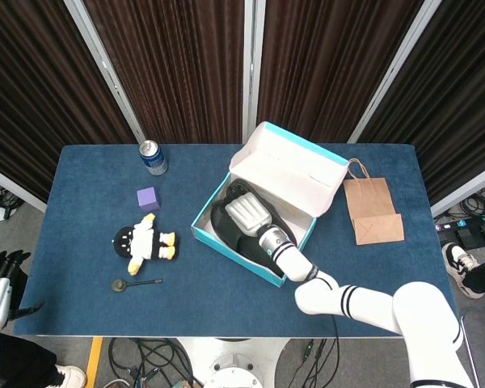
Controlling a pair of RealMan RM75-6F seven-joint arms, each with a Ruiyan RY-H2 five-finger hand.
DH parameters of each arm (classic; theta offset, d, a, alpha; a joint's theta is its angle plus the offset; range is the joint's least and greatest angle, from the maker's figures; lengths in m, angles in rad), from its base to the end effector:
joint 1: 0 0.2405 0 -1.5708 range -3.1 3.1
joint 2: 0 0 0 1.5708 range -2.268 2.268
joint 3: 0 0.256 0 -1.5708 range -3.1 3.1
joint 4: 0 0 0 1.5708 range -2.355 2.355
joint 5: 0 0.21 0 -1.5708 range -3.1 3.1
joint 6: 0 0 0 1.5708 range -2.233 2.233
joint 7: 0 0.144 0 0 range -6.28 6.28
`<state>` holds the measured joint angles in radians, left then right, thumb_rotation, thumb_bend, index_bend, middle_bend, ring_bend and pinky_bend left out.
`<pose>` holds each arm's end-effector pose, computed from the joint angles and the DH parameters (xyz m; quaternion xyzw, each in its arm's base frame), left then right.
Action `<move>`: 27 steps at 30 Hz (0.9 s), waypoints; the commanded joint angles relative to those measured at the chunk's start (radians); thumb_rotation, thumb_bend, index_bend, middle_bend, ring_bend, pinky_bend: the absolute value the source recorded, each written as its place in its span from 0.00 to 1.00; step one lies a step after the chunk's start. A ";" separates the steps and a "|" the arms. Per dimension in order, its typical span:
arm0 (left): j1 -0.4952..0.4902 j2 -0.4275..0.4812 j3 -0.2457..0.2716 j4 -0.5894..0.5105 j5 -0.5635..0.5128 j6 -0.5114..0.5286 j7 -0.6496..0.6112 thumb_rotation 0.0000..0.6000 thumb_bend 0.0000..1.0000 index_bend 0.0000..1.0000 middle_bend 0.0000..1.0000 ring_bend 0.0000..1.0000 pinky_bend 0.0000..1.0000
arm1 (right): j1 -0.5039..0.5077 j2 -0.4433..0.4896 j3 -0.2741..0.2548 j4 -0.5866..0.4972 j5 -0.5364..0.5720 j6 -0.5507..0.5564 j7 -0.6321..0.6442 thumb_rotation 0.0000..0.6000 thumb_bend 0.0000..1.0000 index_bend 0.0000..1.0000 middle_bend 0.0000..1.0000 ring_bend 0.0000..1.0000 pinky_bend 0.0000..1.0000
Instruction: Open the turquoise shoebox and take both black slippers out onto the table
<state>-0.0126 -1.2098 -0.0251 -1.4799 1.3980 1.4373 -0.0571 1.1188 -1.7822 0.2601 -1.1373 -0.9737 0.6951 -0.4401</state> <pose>-0.3585 0.1507 0.1388 -0.5516 -0.4549 -0.3340 0.6142 -0.0363 -0.4020 -0.0865 0.8214 -0.2909 0.3365 0.3569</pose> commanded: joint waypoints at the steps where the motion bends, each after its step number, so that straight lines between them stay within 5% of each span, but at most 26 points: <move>1: 0.001 -0.001 0.000 0.002 0.000 0.001 -0.002 1.00 0.00 0.16 0.10 0.02 0.13 | 0.009 -0.013 -0.005 0.020 -0.012 -0.004 0.008 1.00 0.05 0.26 0.23 0.02 0.08; 11: 0.008 -0.004 0.002 0.012 -0.005 0.000 -0.012 1.00 0.00 0.16 0.10 0.02 0.13 | 0.028 -0.035 -0.019 0.059 0.005 -0.037 0.007 1.00 0.06 0.23 0.23 0.00 0.07; 19: 0.010 -0.007 0.002 0.015 -0.003 0.000 -0.016 1.00 0.00 0.16 0.10 0.02 0.13 | 0.014 -0.052 -0.025 0.074 -0.079 0.033 0.051 1.00 0.19 0.54 0.46 0.15 0.07; 27: 0.013 -0.008 0.000 0.017 -0.005 0.001 -0.017 1.00 0.00 0.16 0.10 0.02 0.13 | -0.001 -0.029 -0.036 0.058 -0.209 0.128 0.091 1.00 0.21 0.58 0.48 0.18 0.08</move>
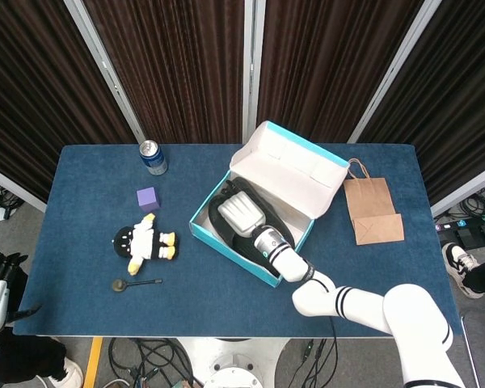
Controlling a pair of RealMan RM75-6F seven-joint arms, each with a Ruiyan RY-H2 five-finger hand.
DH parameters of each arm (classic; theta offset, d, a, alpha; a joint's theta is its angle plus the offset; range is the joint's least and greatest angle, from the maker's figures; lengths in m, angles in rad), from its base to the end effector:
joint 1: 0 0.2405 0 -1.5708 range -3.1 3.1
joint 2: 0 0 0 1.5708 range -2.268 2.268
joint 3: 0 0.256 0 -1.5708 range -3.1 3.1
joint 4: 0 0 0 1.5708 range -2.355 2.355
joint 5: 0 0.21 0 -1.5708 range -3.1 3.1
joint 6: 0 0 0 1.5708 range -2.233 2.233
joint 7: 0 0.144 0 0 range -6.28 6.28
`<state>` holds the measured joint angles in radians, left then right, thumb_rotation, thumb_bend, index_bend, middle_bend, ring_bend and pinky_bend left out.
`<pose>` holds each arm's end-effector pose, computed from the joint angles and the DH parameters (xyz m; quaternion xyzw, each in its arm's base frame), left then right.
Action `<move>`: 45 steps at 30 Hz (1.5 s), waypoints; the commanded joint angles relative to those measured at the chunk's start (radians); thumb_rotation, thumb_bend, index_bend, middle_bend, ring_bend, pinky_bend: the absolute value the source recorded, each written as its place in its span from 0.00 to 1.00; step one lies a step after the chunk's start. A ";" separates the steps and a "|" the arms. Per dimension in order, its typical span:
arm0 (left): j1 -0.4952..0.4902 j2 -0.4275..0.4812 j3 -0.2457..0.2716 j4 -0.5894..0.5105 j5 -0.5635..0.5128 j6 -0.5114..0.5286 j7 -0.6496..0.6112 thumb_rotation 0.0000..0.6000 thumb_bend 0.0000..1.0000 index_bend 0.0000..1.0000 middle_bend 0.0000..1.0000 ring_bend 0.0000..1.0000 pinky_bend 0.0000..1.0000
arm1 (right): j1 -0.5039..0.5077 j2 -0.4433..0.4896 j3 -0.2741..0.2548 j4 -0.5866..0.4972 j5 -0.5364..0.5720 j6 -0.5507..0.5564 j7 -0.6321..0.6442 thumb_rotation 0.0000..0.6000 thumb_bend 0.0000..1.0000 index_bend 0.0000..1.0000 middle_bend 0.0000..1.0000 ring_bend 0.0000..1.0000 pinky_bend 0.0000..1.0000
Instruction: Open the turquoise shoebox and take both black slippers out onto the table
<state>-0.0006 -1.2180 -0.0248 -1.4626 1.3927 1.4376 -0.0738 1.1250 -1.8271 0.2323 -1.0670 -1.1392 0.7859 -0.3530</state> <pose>-0.3635 0.1462 0.1383 -0.5446 -0.4610 -0.3319 0.6171 -0.0269 -0.3999 -0.0891 0.8206 -0.2350 0.3758 0.3608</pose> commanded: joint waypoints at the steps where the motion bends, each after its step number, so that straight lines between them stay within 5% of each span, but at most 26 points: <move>1: 0.000 -0.001 0.000 0.001 0.000 -0.001 -0.001 1.00 0.00 0.16 0.10 0.02 0.13 | -0.010 0.023 -0.012 -0.017 -0.058 0.049 -0.002 1.00 0.21 0.58 0.48 0.18 0.08; 13: -0.009 -0.001 -0.003 -0.001 0.004 -0.011 0.001 1.00 0.00 0.16 0.10 0.02 0.13 | -0.014 0.094 -0.096 -0.020 -0.206 0.119 -0.245 1.00 0.21 0.58 0.47 0.18 0.08; 27: -0.011 -0.005 -0.004 0.003 0.006 -0.013 -0.003 1.00 0.00 0.16 0.10 0.02 0.13 | -0.071 0.076 -0.050 -0.033 -0.194 0.239 -0.331 1.00 0.21 0.58 0.47 0.18 0.04; 38: -0.014 -0.009 -0.009 0.014 0.015 -0.005 -0.010 1.00 0.00 0.16 0.10 0.02 0.13 | -0.144 0.142 -0.003 -0.120 -0.225 0.381 -0.230 1.00 0.21 0.58 0.47 0.19 0.01; 45: -0.020 -0.002 -0.012 0.000 0.029 0.006 -0.003 1.00 0.00 0.16 0.10 0.02 0.13 | -0.253 0.274 -0.018 -0.296 -0.232 0.457 -0.148 1.00 0.21 0.58 0.47 0.19 0.01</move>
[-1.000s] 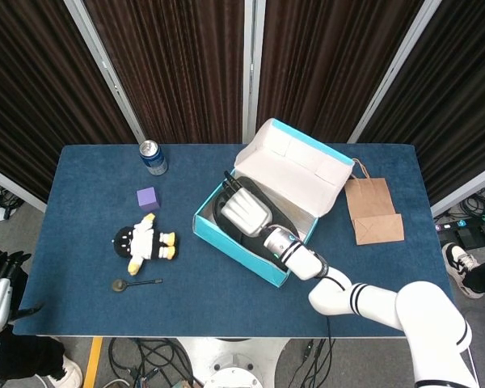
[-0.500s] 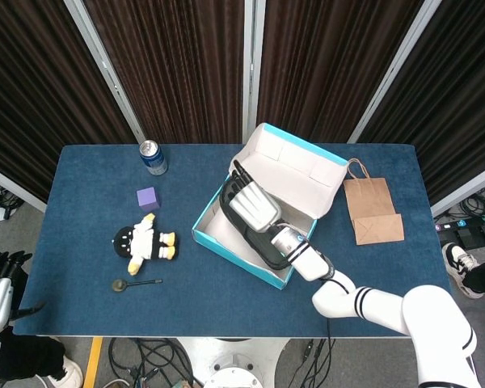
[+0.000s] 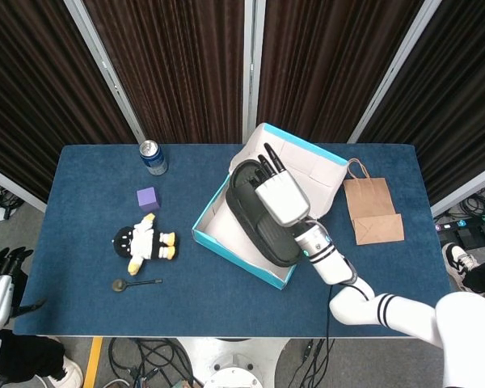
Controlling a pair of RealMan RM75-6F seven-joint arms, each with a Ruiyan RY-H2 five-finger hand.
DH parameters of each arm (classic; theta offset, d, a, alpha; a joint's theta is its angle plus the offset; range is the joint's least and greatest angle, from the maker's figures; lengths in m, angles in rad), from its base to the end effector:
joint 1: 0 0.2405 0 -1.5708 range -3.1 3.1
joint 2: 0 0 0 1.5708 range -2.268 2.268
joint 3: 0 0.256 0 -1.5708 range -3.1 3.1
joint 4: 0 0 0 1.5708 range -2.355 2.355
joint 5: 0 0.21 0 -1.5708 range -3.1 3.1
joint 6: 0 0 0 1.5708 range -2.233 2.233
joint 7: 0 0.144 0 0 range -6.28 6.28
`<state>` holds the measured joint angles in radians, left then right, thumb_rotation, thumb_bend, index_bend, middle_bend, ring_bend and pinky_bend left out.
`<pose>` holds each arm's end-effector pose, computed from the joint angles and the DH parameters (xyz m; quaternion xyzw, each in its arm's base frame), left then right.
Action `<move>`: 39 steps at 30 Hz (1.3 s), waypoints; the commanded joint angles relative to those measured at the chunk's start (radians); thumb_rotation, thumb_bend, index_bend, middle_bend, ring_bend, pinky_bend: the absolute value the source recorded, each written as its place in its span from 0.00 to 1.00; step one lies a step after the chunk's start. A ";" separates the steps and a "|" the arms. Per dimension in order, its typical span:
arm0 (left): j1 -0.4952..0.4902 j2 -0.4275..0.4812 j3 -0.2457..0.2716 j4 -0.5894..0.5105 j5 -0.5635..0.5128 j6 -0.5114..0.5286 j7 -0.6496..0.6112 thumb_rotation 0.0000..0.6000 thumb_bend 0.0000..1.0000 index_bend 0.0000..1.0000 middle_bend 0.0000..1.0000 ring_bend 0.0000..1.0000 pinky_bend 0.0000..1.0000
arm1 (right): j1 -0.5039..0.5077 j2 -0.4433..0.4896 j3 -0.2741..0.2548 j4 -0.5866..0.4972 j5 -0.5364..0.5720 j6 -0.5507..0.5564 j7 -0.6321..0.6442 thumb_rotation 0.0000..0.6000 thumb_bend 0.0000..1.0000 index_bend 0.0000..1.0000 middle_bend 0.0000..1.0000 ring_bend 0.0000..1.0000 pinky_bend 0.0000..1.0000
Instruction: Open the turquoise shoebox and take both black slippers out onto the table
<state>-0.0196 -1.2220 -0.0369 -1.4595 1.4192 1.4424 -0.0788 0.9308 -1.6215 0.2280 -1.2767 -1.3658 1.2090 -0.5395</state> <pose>-0.3565 0.1564 0.1379 -0.5535 -0.4481 -0.3491 0.6091 -0.0604 -0.3877 0.0169 0.7323 -0.0742 0.4594 0.4971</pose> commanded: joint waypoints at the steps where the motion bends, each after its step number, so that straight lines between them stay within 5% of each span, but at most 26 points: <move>1: -0.002 0.002 -0.001 -0.004 0.005 0.002 0.003 1.00 0.00 0.16 0.10 0.02 0.13 | -0.076 0.090 -0.022 -0.116 -0.004 0.039 0.050 1.00 0.21 0.58 0.47 0.19 0.01; 13: -0.009 0.000 -0.001 -0.010 0.021 0.011 -0.001 1.00 0.00 0.16 0.10 0.02 0.13 | -0.337 0.311 -0.145 -0.301 0.008 0.137 0.273 1.00 0.21 0.59 0.46 0.19 0.01; 19: -0.014 -0.005 0.002 -0.006 0.033 0.013 -0.007 1.00 0.00 0.16 0.10 0.02 0.13 | -0.401 0.292 -0.202 -0.241 0.008 0.096 0.367 1.00 0.21 0.59 0.45 0.19 0.01; 27: -0.008 -0.004 0.006 -0.005 0.029 0.017 -0.010 1.00 0.00 0.16 0.10 0.02 0.13 | -0.417 0.193 -0.197 -0.111 0.001 0.044 0.434 1.00 0.20 0.56 0.42 0.18 0.01; 39: -0.005 -0.007 0.007 -0.001 0.024 0.017 -0.012 1.00 0.00 0.16 0.10 0.02 0.13 | -0.494 0.228 -0.190 -0.134 -0.039 0.108 0.523 1.00 0.20 0.54 0.41 0.17 0.01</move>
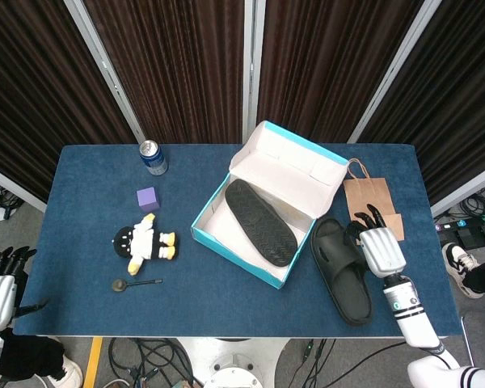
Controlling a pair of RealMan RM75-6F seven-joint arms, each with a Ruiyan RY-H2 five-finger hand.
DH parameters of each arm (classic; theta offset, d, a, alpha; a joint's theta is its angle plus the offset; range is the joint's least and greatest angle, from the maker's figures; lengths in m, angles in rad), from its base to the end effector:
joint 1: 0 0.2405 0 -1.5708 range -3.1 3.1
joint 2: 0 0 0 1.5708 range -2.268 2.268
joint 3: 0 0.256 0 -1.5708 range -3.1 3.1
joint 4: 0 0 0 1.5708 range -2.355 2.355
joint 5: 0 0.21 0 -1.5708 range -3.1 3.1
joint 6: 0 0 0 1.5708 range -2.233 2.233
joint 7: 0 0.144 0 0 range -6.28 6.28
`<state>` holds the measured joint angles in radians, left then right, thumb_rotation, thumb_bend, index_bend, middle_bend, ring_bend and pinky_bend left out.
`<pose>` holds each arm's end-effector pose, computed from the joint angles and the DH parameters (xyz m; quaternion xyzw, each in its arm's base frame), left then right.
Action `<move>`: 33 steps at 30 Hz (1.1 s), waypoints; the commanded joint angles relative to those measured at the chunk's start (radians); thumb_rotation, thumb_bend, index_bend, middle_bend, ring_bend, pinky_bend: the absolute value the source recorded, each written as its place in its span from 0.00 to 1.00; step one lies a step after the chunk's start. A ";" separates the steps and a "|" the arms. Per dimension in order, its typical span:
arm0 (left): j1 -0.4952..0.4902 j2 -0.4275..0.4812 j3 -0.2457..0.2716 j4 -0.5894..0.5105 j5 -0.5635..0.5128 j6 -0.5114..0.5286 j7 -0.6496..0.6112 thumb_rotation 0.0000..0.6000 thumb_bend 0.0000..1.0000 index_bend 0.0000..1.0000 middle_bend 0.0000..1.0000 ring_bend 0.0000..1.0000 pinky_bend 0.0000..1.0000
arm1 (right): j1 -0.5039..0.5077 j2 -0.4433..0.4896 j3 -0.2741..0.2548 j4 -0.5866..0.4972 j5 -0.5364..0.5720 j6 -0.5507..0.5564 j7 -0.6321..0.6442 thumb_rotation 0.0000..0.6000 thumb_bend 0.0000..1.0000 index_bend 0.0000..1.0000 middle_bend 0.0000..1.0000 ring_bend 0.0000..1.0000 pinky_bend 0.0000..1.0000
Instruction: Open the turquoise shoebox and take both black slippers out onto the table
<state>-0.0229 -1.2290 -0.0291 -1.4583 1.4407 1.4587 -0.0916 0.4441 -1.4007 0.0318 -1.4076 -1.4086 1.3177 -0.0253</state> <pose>-0.3522 0.1564 0.1353 -0.5569 -0.4454 -0.3614 0.6008 -0.2567 -0.2828 0.0631 0.6664 -0.3655 0.4268 0.4901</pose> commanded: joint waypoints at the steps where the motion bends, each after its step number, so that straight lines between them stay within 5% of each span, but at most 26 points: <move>1: -0.002 0.000 -0.001 -0.004 0.004 0.002 0.002 1.00 0.00 0.16 0.10 0.02 0.13 | -0.010 0.009 0.009 -0.001 0.008 -0.004 0.011 1.00 0.20 0.54 0.40 0.17 0.01; 12: -0.005 0.006 0.001 -0.017 0.005 -0.003 0.009 1.00 0.00 0.16 0.10 0.02 0.13 | 0.014 -0.038 0.040 0.081 0.044 -0.108 -0.013 1.00 0.20 0.48 0.35 0.12 0.00; 14: -0.004 0.006 0.002 -0.017 0.005 -0.002 0.008 1.00 0.00 0.16 0.10 0.02 0.13 | 0.023 -0.050 0.046 0.093 0.051 -0.127 -0.029 1.00 0.20 0.42 0.31 0.07 0.00; 20: -0.002 0.004 0.003 -0.011 0.000 -0.004 0.005 1.00 0.00 0.16 0.10 0.02 0.13 | 0.034 -0.053 0.055 0.084 0.085 -0.172 -0.118 1.00 0.04 0.02 0.02 0.00 0.00; 33: -0.009 -0.002 0.001 0.000 0.013 0.000 -0.002 1.00 0.00 0.16 0.10 0.02 0.13 | 0.054 0.091 0.055 -0.078 0.182 -0.230 -0.436 1.00 0.00 0.00 0.00 0.00 0.00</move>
<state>-0.0317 -1.2314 -0.0276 -1.4588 1.4541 1.4584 -0.0937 0.4937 -1.3339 0.0871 -1.4615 -1.2405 1.0926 -0.4295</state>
